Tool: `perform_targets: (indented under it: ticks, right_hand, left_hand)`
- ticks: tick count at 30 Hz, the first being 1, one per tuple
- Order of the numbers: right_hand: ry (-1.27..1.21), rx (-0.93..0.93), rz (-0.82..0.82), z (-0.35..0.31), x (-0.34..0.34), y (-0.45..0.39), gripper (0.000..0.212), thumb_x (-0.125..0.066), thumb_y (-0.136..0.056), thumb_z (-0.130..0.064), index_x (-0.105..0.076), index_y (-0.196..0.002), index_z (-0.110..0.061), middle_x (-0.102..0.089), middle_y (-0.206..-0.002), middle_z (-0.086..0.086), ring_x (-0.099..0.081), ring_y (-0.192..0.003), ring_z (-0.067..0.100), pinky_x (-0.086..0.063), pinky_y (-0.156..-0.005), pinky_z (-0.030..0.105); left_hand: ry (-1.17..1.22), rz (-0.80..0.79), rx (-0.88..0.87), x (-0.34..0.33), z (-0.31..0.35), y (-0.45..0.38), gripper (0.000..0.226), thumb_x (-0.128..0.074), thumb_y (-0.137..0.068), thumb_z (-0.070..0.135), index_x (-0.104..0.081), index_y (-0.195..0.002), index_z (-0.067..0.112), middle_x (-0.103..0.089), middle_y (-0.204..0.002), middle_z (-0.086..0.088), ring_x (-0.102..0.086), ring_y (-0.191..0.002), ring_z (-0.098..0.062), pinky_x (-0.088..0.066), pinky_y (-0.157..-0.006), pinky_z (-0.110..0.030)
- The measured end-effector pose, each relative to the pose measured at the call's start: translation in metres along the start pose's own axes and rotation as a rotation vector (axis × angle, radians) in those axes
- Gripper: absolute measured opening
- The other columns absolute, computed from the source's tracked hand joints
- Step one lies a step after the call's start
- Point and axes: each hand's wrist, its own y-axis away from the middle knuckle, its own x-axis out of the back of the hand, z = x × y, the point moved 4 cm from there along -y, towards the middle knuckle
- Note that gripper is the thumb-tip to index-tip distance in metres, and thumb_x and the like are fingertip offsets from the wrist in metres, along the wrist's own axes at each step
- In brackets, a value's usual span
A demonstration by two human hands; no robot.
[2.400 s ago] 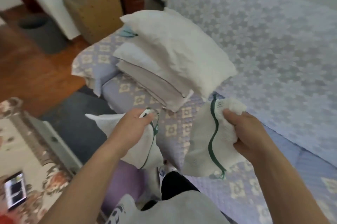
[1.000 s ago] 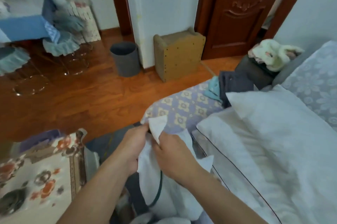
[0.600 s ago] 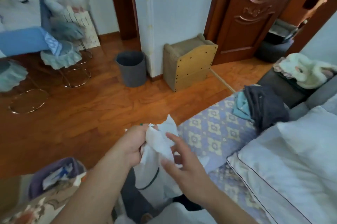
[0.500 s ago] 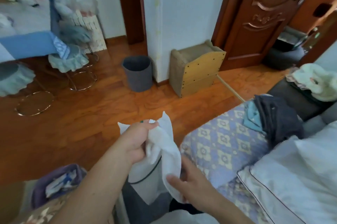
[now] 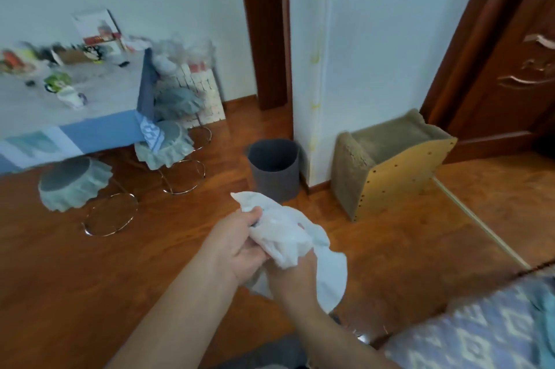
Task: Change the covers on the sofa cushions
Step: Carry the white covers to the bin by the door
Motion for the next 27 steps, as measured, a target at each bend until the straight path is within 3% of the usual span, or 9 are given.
perform_targets:
  ticks: [3,5,7,11,13,18,20,23,27]
  right_hand:
    - [0.211,0.054,0.157,0.010,0.023,-0.071,0.045,-0.073,-0.080,-0.040,-0.064,-0.122,-0.027,-0.068,-0.112,-0.006,-0.066,-0.100,0.016,-0.056,-0.090,0.036]
    - [0.531,0.160,0.220,0.015,0.041,-0.126,0.023,-0.072,-0.083,-0.017,-0.074,-0.103,-0.028,-0.075,-0.094,-0.004,-0.071,-0.089,0.020,-0.057,-0.088,0.045]
    - [0.754,0.102,0.146,0.025,0.058,-0.172,0.028,-0.066,-0.081,-0.008,-0.075,-0.097,-0.029,-0.074,-0.080,-0.005,-0.071,-0.078,0.021,-0.056,-0.086,0.046]
    - [0.839,-0.025,0.081,0.004,0.072,-0.271,0.023,-0.064,-0.082,-0.010,-0.051,-0.080,-0.028,-0.051,-0.064,-0.010,-0.053,-0.059,0.020,-0.041,-0.051,0.030]
    - [0.767,-0.048,0.067,-0.018,0.065,-0.312,0.020,-0.055,-0.087,-0.008,-0.050,-0.084,-0.027,-0.049,-0.069,-0.010,-0.051,-0.065,0.020,-0.035,-0.050,0.028]
    - [0.224,-0.288,0.089,-0.048,0.010,-0.383,0.031,-0.046,-0.079,-0.008,-0.069,-0.081,-0.030,-0.069,-0.072,-0.005,-0.067,-0.077,0.024,-0.059,-0.069,0.043]
    - [0.103,-0.288,0.078,-0.067,-0.030,-0.409,0.038,-0.046,-0.084,-0.005,-0.074,-0.099,-0.027,-0.074,-0.091,-0.004,-0.068,-0.088,0.020,-0.058,-0.079,0.036]
    - [0.058,-0.236,-0.075,-0.101,-0.091,-0.428,0.033,-0.048,-0.095,-0.004,-0.070,-0.113,-0.020,-0.067,-0.096,-0.003,-0.060,-0.088,0.014,-0.048,-0.075,0.020]
    - [-0.038,-0.188,-0.220,-0.107,-0.121,-0.488,0.031,-0.043,-0.095,-0.015,-0.069,-0.110,-0.024,-0.072,-0.105,-0.007,-0.065,-0.098,0.008,-0.054,-0.092,0.035]
  left_hand:
    - [0.026,0.011,-0.034,-0.015,0.052,-0.026,0.029,-0.056,-0.100,0.002,-0.051,-0.128,-0.002,-0.065,-0.122,-0.026,-0.067,-0.107,-0.044,-0.055,-0.089,-0.062]
    - [0.001,0.049,-0.063,-0.013,0.100,-0.060,0.029,-0.056,-0.099,0.002,-0.053,-0.128,-0.003,-0.066,-0.120,-0.024,-0.069,-0.105,-0.040,-0.061,-0.079,-0.054]
    - [-0.064,0.072,-0.089,-0.007,0.140,-0.093,0.028,-0.059,-0.097,0.002,-0.056,-0.126,0.000,-0.068,-0.119,-0.022,-0.070,-0.103,-0.037,-0.063,-0.070,-0.048]
    - [-0.464,0.132,-0.141,-0.005,0.198,-0.177,0.008,-0.060,-0.100,0.009,-0.063,-0.105,0.015,-0.071,-0.107,-0.015,-0.070,-0.100,-0.034,-0.058,-0.088,-0.052]
    - [-0.706,0.155,-0.221,-0.001,0.223,-0.229,0.010,-0.059,-0.101,0.018,-0.065,-0.108,0.015,-0.072,-0.107,-0.013,-0.070,-0.101,-0.032,-0.055,-0.094,-0.052]
    - [-1.119,0.160,-0.291,-0.019,0.271,-0.318,0.029,-0.054,-0.103,0.030,-0.059,-0.129,0.021,-0.059,-0.136,-0.009,-0.059,-0.120,-0.030,-0.048,-0.093,-0.039]
    - [-1.064,0.041,-0.133,-0.047,0.274,-0.346,0.041,-0.053,-0.104,0.032,-0.050,-0.144,0.024,-0.053,-0.144,-0.002,-0.054,-0.129,-0.029,-0.046,-0.104,-0.042]
    - [-0.667,-0.134,0.214,-0.091,0.273,-0.383,0.041,-0.059,-0.099,0.044,-0.065,-0.126,0.014,-0.072,-0.120,-0.013,-0.072,-0.106,-0.031,-0.054,-0.100,-0.051]
    - [-0.696,-0.042,0.165,-0.127,0.314,-0.455,0.049,-0.074,-0.083,0.015,-0.059,-0.129,0.009,-0.072,-0.113,-0.020,-0.073,-0.094,-0.038,-0.058,-0.091,-0.055]
